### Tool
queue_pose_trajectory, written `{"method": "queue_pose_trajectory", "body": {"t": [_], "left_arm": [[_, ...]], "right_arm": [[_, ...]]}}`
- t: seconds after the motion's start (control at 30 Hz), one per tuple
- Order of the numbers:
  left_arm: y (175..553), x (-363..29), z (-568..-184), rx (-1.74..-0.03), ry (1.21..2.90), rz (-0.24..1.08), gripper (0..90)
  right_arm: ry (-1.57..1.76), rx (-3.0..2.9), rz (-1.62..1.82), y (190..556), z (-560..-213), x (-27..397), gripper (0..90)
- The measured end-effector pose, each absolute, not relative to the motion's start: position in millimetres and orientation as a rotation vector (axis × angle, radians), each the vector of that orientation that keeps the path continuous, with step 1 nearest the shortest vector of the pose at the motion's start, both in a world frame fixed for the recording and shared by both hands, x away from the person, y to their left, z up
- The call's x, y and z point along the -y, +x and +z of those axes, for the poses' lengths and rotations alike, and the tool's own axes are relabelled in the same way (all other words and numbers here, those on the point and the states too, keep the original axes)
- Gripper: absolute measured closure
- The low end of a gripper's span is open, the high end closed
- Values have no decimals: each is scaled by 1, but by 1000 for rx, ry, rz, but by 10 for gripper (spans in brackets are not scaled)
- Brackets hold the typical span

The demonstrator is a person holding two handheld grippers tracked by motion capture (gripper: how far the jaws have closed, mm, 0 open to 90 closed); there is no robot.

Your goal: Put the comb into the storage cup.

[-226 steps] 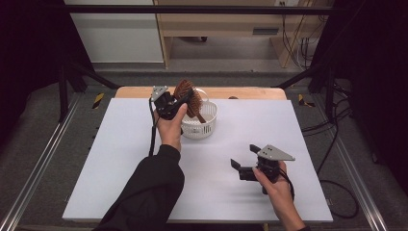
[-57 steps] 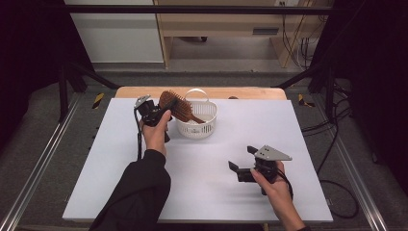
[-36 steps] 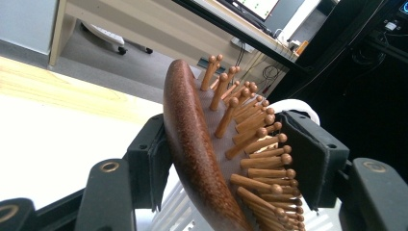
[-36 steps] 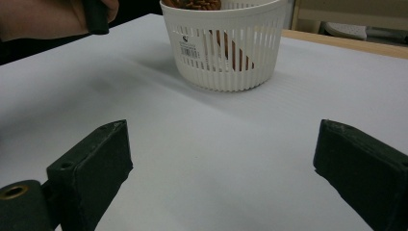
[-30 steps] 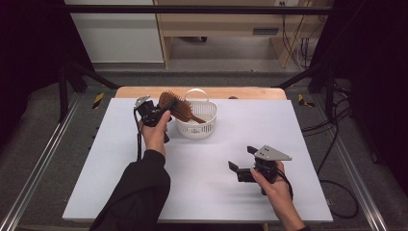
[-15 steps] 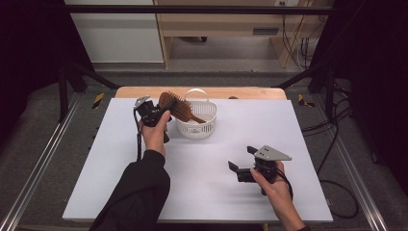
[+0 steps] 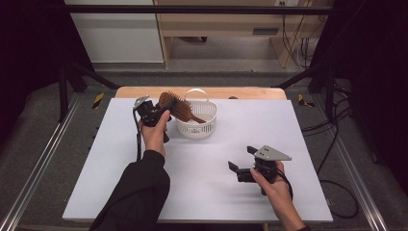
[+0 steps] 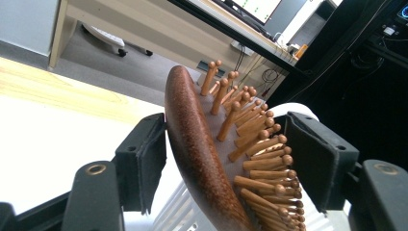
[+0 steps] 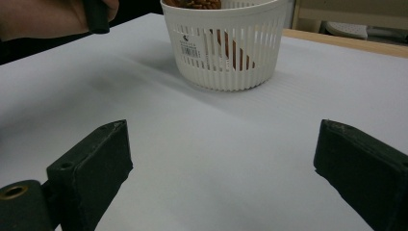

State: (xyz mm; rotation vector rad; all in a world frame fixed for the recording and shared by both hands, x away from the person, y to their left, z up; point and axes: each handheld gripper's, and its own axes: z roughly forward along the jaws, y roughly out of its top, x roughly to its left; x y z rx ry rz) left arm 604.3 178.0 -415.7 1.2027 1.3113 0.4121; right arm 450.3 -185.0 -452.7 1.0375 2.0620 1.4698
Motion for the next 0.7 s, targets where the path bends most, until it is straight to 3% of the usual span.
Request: {"method": "queue_pose_trajectory", "body": {"t": [0.7], "left_arm": [[603, -179, -416, -1336, 1200, 417, 148]], "right_arm": [[1036, -2064, 1468, 450, -453, 185, 64]]}}
